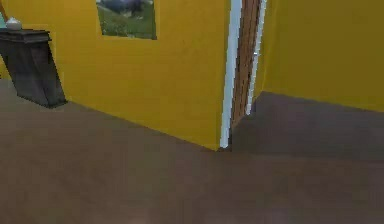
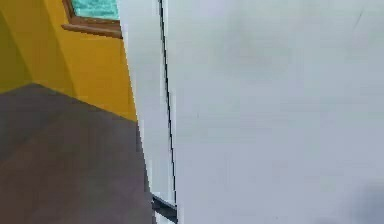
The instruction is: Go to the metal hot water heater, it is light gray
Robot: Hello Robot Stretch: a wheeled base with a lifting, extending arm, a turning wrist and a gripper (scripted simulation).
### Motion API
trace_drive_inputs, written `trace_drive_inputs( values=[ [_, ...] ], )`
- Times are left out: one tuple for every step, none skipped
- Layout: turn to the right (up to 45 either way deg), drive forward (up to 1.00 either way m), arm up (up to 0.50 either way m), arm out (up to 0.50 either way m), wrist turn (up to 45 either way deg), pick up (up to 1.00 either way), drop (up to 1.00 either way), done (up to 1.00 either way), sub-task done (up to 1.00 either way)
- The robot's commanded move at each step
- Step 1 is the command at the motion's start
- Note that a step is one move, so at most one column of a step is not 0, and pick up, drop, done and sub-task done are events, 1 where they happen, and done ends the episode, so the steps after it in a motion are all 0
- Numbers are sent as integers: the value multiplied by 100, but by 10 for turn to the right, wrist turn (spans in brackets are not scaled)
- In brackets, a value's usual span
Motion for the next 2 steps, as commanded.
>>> trace_drive_inputs(
  values=[
    [-30,0,0,0,0,0,0,0,0],
    [0,50,0,0,0,0,0,0,0]
  ],
)
